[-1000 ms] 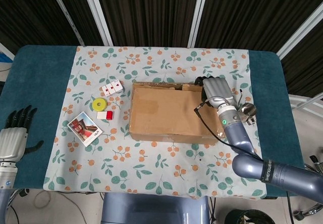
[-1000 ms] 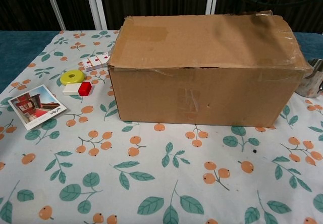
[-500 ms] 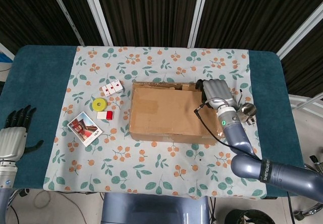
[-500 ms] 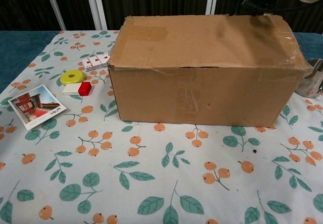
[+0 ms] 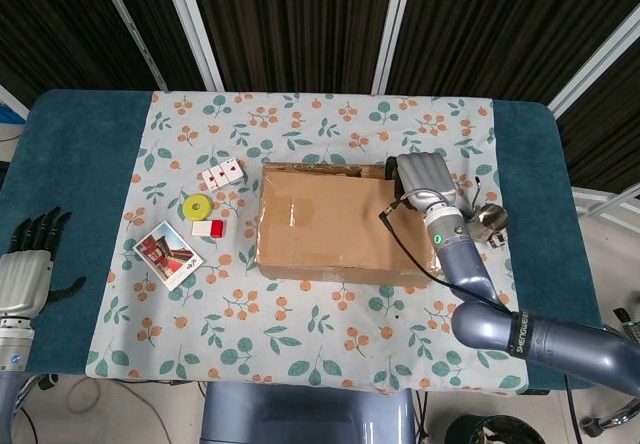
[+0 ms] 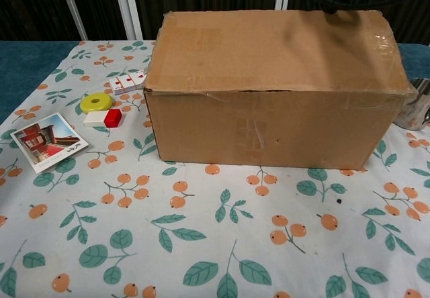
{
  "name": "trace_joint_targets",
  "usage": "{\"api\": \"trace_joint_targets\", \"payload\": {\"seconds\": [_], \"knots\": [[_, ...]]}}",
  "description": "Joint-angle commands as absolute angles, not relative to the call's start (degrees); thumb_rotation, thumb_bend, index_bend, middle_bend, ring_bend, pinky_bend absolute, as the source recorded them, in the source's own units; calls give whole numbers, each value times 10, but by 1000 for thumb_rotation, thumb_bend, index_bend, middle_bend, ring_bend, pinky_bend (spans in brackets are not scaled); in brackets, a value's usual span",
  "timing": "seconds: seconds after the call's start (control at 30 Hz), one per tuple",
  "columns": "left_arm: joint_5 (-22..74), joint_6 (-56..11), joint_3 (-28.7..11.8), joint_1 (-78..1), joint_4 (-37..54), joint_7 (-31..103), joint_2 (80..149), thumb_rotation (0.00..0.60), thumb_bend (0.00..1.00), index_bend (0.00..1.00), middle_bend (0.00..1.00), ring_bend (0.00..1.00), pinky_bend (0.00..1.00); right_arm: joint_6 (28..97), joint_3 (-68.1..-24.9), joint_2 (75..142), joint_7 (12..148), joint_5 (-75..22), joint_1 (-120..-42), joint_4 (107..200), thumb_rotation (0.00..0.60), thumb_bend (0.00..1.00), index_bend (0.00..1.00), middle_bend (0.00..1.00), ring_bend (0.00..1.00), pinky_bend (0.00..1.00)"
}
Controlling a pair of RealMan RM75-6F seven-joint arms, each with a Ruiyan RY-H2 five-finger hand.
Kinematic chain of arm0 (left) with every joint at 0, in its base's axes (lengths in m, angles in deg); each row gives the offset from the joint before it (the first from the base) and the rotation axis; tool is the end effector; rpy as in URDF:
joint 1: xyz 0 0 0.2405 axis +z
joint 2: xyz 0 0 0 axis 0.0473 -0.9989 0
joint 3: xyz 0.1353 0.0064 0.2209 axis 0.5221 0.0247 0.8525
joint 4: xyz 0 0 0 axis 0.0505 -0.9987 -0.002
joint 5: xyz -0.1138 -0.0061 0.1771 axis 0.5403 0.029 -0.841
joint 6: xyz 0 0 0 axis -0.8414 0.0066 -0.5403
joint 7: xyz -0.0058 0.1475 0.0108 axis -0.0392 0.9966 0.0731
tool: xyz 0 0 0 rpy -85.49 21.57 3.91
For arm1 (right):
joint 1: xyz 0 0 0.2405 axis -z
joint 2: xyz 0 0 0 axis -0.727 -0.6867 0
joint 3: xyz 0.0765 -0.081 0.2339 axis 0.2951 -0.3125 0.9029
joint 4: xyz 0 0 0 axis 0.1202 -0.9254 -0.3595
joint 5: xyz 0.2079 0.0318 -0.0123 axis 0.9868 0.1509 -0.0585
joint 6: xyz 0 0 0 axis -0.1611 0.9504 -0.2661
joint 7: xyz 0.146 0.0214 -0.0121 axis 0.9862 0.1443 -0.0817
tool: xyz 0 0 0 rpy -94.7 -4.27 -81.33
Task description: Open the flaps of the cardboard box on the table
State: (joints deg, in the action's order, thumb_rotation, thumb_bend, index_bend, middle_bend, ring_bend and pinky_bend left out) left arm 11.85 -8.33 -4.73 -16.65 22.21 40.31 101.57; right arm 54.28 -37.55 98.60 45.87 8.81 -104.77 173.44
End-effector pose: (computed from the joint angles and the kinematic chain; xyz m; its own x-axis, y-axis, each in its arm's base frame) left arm -0.3195 0.2428 0.1345 0.4414 0.0289 0.8968 0.8964 0.0307 -0.4422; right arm -0.0846 -0.4260 0.0856 0.3956 -0.1955 0.8974 -0.9161 -0.1537 0.3704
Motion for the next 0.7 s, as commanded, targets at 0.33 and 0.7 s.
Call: {"api": "trace_joint_targets", "payload": {"seconds": [0.33,0.7], "knots": [[117,-91,-53,-165,222,395,1016,600,166,0,0,0,0,542,-335,946,460,218,-1085,1801,600,1000,530,625,603,555],[112,-90,-56,-164,210,397,1018,600,167,0,0,0,0,552,-306,901,458,333,-1119,1879,600,1000,530,626,607,559]]}}
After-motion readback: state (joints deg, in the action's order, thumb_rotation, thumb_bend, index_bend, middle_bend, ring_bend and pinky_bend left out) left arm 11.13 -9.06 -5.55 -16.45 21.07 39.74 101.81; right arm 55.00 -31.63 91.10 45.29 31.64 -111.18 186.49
